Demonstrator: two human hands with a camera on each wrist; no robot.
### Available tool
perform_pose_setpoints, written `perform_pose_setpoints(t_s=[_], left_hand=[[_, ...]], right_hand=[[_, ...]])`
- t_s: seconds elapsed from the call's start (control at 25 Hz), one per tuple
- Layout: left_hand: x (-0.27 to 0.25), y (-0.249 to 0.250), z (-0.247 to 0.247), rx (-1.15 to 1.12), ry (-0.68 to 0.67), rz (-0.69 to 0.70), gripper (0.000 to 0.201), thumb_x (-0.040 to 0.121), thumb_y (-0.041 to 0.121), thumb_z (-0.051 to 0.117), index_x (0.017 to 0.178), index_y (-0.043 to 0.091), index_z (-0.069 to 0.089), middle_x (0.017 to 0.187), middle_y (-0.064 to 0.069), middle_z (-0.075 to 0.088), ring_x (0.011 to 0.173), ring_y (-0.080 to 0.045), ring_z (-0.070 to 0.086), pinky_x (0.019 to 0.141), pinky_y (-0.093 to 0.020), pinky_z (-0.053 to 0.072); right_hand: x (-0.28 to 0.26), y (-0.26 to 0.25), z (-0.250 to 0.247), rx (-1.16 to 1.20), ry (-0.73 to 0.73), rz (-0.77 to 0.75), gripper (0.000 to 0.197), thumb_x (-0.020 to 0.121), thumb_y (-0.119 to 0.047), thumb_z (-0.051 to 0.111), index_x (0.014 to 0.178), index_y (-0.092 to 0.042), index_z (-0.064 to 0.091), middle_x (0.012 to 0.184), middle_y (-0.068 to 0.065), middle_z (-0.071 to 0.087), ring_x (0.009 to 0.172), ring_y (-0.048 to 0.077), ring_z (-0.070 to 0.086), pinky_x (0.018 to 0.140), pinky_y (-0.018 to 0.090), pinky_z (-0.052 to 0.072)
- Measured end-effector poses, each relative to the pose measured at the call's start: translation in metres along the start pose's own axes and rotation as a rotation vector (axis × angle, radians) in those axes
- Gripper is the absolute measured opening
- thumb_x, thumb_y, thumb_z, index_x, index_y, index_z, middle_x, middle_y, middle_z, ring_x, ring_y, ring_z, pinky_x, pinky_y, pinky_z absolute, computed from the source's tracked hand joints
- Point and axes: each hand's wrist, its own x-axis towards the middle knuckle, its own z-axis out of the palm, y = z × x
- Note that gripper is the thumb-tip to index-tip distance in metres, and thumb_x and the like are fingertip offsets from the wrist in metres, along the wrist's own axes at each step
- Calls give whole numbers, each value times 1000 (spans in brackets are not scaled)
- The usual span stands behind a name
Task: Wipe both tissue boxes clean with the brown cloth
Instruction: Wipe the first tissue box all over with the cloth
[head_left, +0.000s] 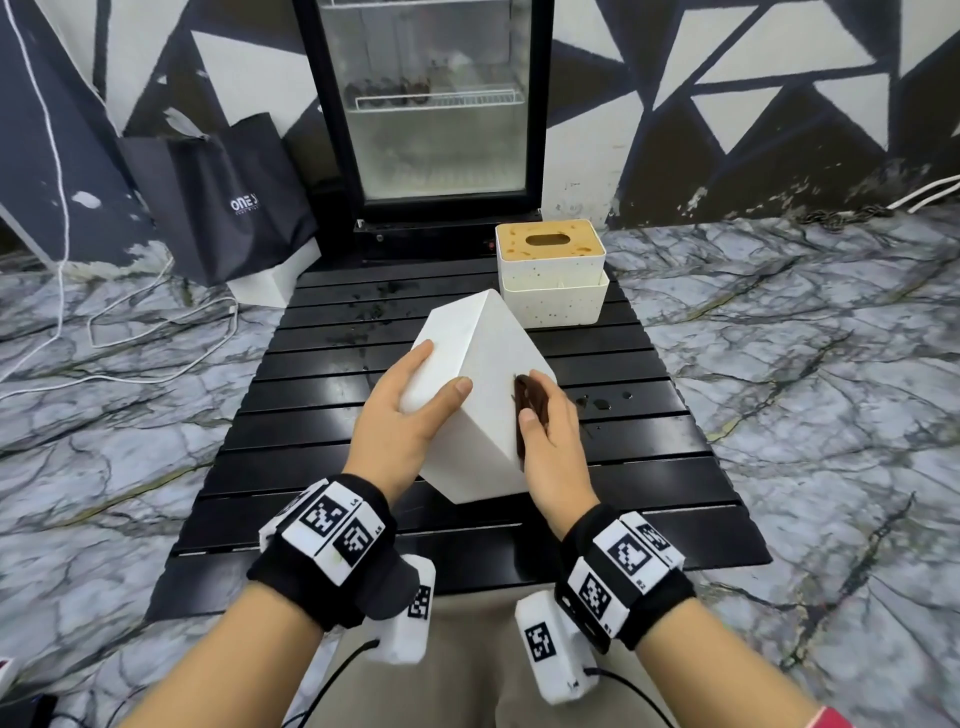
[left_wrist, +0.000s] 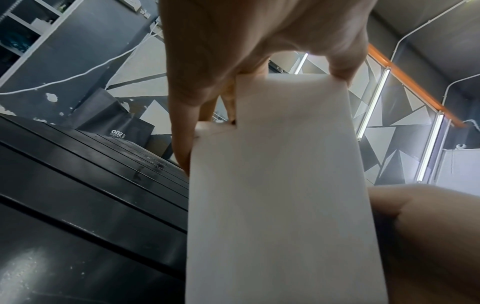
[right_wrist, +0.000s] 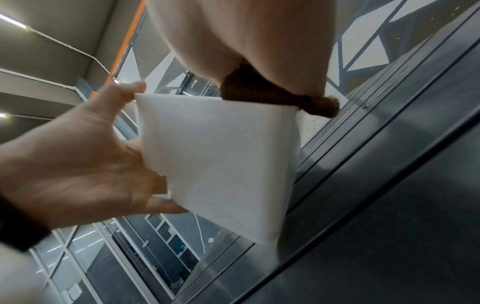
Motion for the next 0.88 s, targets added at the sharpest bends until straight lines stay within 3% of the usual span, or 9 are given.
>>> perform_pose_setpoints(t_s=[0.24, 0.4, 0.48, 0.6, 0.72, 0.88], left_hand=[[-4, 5, 3, 18, 20, 3, 73, 64, 51, 65, 133, 33, 49, 136, 9, 48, 121, -12, 48, 100, -28, 42], [-4, 5, 4, 20, 25, 5, 70, 70, 48, 70, 134, 31, 49, 137, 6, 48, 120, -13, 49, 93, -24, 41], [-4, 6, 5, 31, 32, 5, 72, 69, 48, 70, 135, 30, 48, 137, 6, 48, 120, -14, 49, 93, -24, 41], [-7, 7, 3, 29, 41, -3, 61, 80, 38, 70, 136, 28, 47, 138, 5, 47, 120, -15, 48, 96, -27, 41], [-8, 6, 1, 11, 56, -16, 58, 81, 35, 68, 136, 29, 47, 137, 4, 48, 119, -15, 50, 94, -28, 43], [-6, 9, 1, 39, 43, -21, 61, 81, 40, 68, 137, 31, 45, 137, 4, 47, 118, -15, 49, 92, -26, 42]], right_hand=[[-20, -13, 7, 26, -20, -51, 43, 94, -12, 39, 134, -28, 36, 135, -4, 37, 129, 14, 32, 113, 39, 22], [-29, -8, 6, 48, 42, 9, 44, 93, -11, 39, 132, -32, 37, 131, -9, 37, 130, 15, 30, 113, 41, 22], [-31, -12, 8, 50, 29, 37, 45, 93, -12, 39, 134, -31, 36, 136, -5, 36, 130, 16, 29, 113, 39, 22], [-38, -15, 7, 42, -41, -62, 45, 95, -13, 39, 135, -32, 34, 134, -12, 34, 130, 12, 28, 113, 34, 21], [-39, -11, 4, 48, -41, -52, 44, 94, -11, 39, 132, -32, 36, 129, -16, 34, 129, 14, 31, 112, 37, 24], [-38, -21, 9, 33, -39, -26, 45, 94, -12, 39, 135, -31, 33, 137, -8, 34, 130, 15, 27, 110, 30, 20]])
